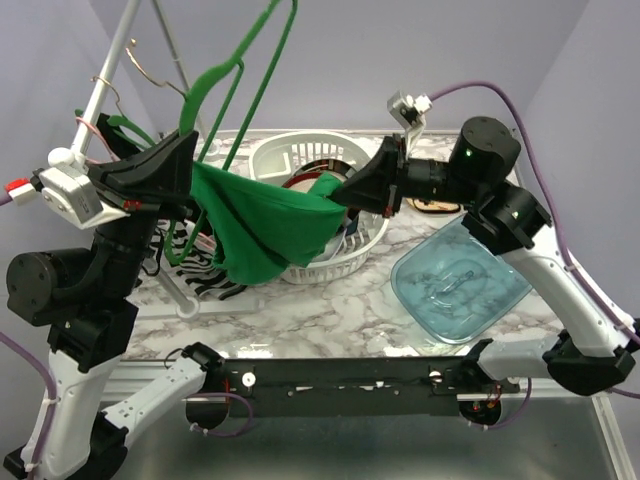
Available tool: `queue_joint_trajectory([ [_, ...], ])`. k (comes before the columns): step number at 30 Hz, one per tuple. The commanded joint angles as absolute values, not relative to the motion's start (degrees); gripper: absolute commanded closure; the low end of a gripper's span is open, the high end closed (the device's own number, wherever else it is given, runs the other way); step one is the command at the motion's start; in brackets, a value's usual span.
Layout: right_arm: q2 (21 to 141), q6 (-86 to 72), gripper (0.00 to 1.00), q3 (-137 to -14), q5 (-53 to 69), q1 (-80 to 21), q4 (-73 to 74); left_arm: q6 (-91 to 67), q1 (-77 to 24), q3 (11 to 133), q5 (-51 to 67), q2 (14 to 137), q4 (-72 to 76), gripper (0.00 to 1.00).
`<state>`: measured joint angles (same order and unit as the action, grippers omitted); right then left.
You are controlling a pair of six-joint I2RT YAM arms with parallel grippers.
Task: Remove the tank top from the hanger
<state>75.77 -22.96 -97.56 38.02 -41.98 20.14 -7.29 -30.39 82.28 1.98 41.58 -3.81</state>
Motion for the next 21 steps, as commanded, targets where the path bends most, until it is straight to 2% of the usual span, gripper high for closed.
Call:
queue_joint_trajectory([
  [1, 73.0, -19.5, 0.99, -87.2, 40.3, -44.6, 21.2, -9.4, -30.3, 83.0, -9.3, 44.1, 10.0, 1.00],
  [10, 63.8, -16.4, 0.99, -69.2, 42.7, -52.2, 20.7, -5.0, -30.3, 87.8, -20.0, 51.0, 13.4, 1.00],
  [17, 58.5, -16.3, 0.99, -68.0, 37.4, -54.0, 22.5, -5.7, -30.3, 93.3, -20.1, 54.6, 8.6, 1.00],
  [21, 55.1, -17.8, 0.99, -71.3, 30.0, -54.0, 25.2, -4.7, -30.3, 93.2, -24.8, 54.2, 8.9, 1.00],
])
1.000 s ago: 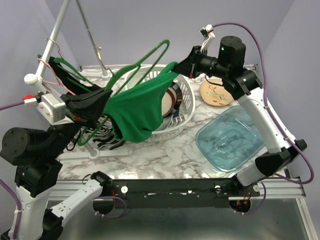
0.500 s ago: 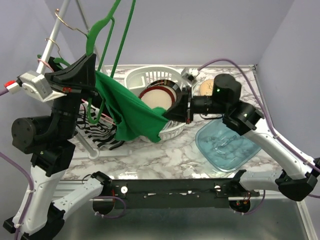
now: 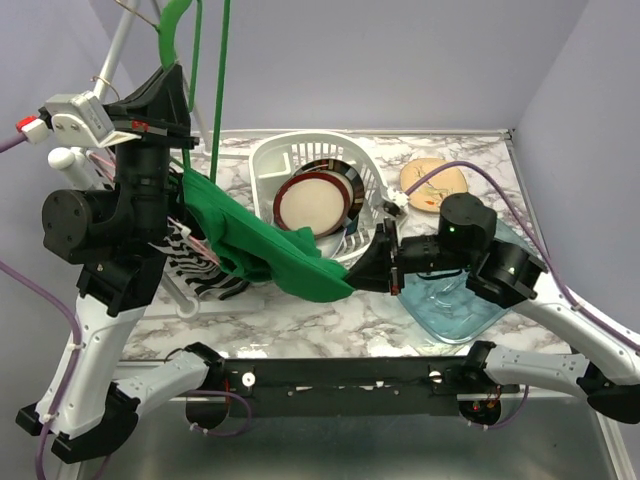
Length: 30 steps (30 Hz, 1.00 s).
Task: Remove the tank top from the hanger
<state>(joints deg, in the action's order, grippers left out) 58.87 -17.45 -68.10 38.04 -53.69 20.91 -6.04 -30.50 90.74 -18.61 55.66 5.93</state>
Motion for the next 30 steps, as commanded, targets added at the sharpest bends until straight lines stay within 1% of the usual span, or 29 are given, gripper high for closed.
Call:
queue_joint_trajectory([
  [1, 54.2, -18.3, 0.99, -71.5, 29.1, -54.1, 24.9, -4.2, -30.3, 93.5, -26.9, 54.3, 8.6, 1.00],
  [5, 50.9, -16.7, 0.99, -72.6, 33.7, -54.1, 25.2, -3.8, -30.3, 92.7, -34.3, 53.5, 11.7, 1.00],
  [6, 50.9, -14.1, 0.99, -72.9, 37.3, -54.1, 28.0, -3.7, -30.3, 92.0, -35.1, 53.2, 14.5, 1.00],
  [9, 50.8, -9.3, 0.99, -71.7, 42.1, -54.1, 31.1, -3.4, -30.3, 90.9, -36.1, 53.1, 18.2, 1.00],
  [11, 49.9, -9.4, 0.99, -71.3, 39.5, -54.0, 32.1, -4.0, -30.3, 92.5, -36.2, 54.2, 17.9, 1.00],
  [14, 48.8, -10.3, 0.99, -73.4, 31.3, -54.1, 34.8, -4.4, -30.3, 93.1, -36.4, 54.9, 18.5, 1.00],
  [15, 48.5, -11.2, 0.99, -74.3, 26.6, -54.1, 35.5, -4.4, -30.3, 93.1, -37.3, 55.0, 19.1, 1.00],
  [18, 47.2, -13.5, 0.99, -76.8, 17.4, -54.1, 36.4, -4.4, -30.3, 93.4, -38.1, 54.9, 19.1, 1.00],
  [20, 46.3, -14.5, 0.99, -78.0, 14.6, -54.1, 35.3, -4.9, -30.3, 94.2, -37.1, 54.8, 17.6, 1.00],
  [21, 45.8, -15.5, 0.99, -79.3, 11.9, -54.1, 33.4, -5.3, -30.3, 94.7, -36.6, 54.7, 14.6, 1.00],
  [24, 46.1, -16.5, 0.99, -82.2, 9.3, -54.0, 29.5, -7.2, -30.3, 96.5, -32.8, 53.4, 8.0, 1.00],
  [28, 48.3, -16.1, 0.99, -90.6, 6.6, -54.1, 25.7, -8.9, -30.3, 96.5, -28.1, 50.1, 0.3, 1.00],
  [30, 49.7, -14.4, 0.99, -93.9, 2.1, -54.0, 24.8, -9.1, -30.3, 96.8, -26.0, 49.0, -5.1, 1.00],
])
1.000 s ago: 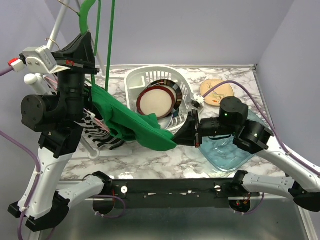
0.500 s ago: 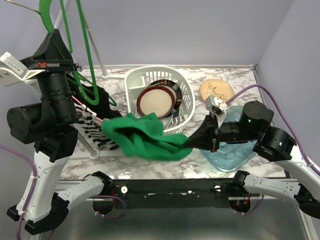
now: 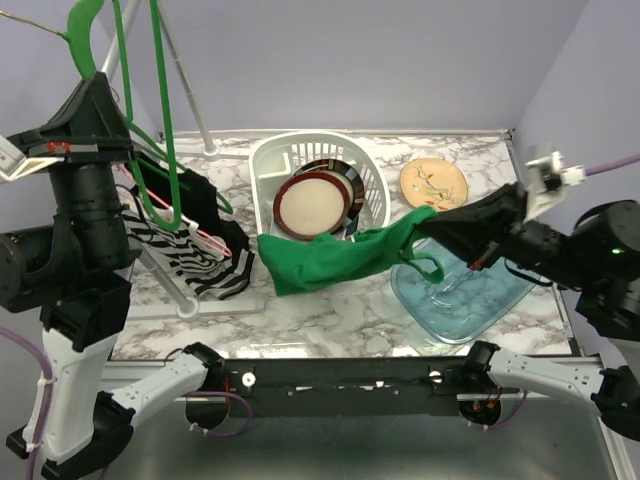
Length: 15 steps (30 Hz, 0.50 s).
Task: Remove the tank top from the hanger
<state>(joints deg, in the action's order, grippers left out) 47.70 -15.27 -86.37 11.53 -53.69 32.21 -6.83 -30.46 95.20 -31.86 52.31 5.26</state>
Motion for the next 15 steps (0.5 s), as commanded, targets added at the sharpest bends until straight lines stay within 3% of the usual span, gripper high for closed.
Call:
queue_joint_trajectory([
  [1, 50.8, -13.5, 0.99, -95.3, 0.4, -54.1, 24.4, -9.3, -30.3, 96.9, -25.1, 48.0, -6.7, 1.00],
  [15, 61.2, 12.0, 0.99, -117.4, -21.7, -54.0, 14.5, -7.0, -30.3, 101.3, -5.2, 46.8, -26.9, 1.00],
])
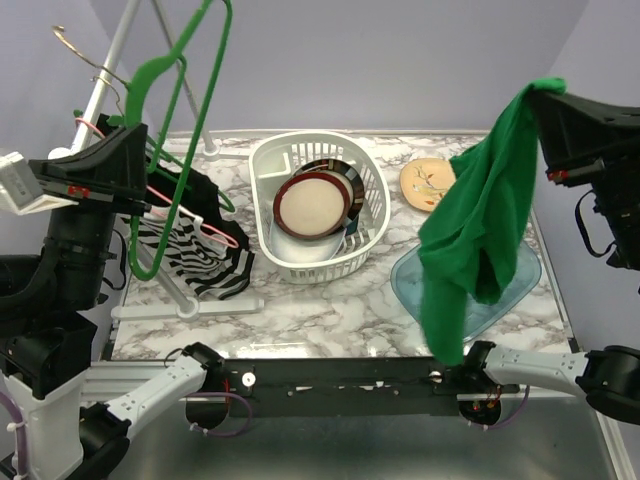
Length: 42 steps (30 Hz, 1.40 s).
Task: Remove the tank top from the hanger
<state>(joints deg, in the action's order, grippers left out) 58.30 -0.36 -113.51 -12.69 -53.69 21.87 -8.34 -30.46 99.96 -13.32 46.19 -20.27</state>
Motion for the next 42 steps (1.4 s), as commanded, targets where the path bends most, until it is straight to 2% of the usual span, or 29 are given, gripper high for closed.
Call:
queue_joint_trajectory([
  [1, 62.7, 13.7, 0.99, -118.6, -24.7, -54.0, 13.7, -6.9, -30.3, 101.5, -4.7, 47.0, -27.4, 1.00],
  [7, 65.5, 28.0, 0.99, -116.6, -37.5, -54.0, 5.9, -5.7, -30.3, 101.3, -2.6, 47.4, -28.9, 1.00],
  [13, 60.4, 33.5, 0.99, -100.5, -44.6, -53.8, -4.9, -5.1, -30.3, 100.9, -1.4, 47.4, -29.5, 1.00],
  [20, 52.0, 29.9, 0.99, -83.8, -51.1, -53.0, -7.5, -5.4, -30.3, 100.9, -1.1, 47.5, -29.4, 1.00],
  [31, 48.6, 30.2, 0.99, -83.7, -57.7, -52.3, -1.9, -5.9, -30.3, 101.5, -1.8, 48.1, -28.8, 1.00],
  [34, 47.6, 25.3, 0.99, -83.7, -58.4, -52.4, 4.6, -6.1, -30.3, 101.5, -1.6, 48.4, -29.2, 1.00],
  [38, 45.6, 20.8, 0.99, -76.1, -59.9, -52.2, 6.8, -6.2, -30.3, 100.8, -1.2, 48.7, -29.1, 1.00],
  [42, 47.0, 10.0, 0.99, -73.9, -56.4, -50.7, 18.6, -6.0, -30.3, 100.0, -1.3, 48.5, -28.1, 1.00],
])
